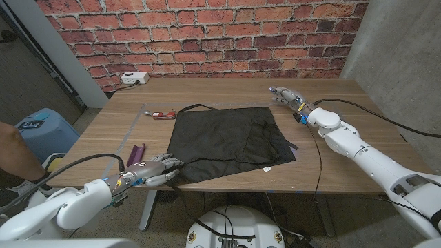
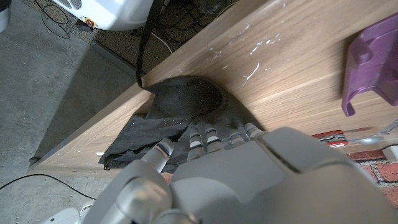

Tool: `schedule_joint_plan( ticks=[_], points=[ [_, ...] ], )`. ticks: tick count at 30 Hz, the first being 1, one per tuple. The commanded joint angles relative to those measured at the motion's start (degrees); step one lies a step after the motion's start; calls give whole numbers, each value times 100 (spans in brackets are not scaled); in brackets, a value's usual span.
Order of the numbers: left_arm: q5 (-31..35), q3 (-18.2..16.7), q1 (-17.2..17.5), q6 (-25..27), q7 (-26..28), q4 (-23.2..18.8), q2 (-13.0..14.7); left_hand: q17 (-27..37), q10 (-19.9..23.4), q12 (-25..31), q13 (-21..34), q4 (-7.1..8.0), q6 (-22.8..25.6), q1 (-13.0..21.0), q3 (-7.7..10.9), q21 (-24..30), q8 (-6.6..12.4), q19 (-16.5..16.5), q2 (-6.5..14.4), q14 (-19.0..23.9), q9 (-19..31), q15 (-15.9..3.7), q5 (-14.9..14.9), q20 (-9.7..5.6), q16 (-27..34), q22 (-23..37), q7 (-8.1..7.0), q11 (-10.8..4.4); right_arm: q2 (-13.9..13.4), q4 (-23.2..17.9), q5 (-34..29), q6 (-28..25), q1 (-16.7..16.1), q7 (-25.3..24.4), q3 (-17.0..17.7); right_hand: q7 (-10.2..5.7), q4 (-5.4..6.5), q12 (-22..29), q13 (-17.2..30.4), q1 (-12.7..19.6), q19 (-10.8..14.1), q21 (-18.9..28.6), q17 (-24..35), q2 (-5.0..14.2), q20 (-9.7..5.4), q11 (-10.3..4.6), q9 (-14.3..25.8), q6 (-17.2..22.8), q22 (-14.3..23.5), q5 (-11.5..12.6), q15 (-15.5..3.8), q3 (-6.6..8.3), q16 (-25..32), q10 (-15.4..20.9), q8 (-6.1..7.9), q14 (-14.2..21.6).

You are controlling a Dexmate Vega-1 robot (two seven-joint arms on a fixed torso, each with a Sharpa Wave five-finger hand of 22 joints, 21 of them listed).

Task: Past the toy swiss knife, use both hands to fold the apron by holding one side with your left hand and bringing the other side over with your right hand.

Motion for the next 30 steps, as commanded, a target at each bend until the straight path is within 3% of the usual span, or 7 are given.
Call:
schedule_joint_plan(
  ticks=[1,11,30],
  points=[
    [-35,67,-12,67,-38,7,100,9,-23,-38,6,1,-56,-384,37,13,-12,-1313,-339,-254,29,23,21,-24,-16,23,-1,4,-570,-1299,-598,-1295,-84,-387,-169,79,-81,65,0,103,157,58,-4,-48,85,63,-2,202,16,13,76,0,72,197,53,158],
    [-69,117,-44,31,49,36,150,8,-11,-30,6,1,-38,-382,46,17,5,-1303,-338,-243,29,29,23,-30,-14,22,6,2,-833,-1875,-1027,-2105,35,-340,-384,186,-191,138,-3,272,643,161,-19,-91,218,192,-1,663,28,35,138,-47,234,737,115,725],
    [-195,193,-112,32,7,91,271,8,14,-16,7,-1,-33,-374,78,24,20,-1282,-330,-220,30,34,32,-39,-14,20,3,11,-757,-1992,-1927,-2837,716,86,-977,304,-294,221,53,483,791,146,-9,-198,342,215,5,800,34,92,99,-51,310,1117,96,1031]
  ],
)
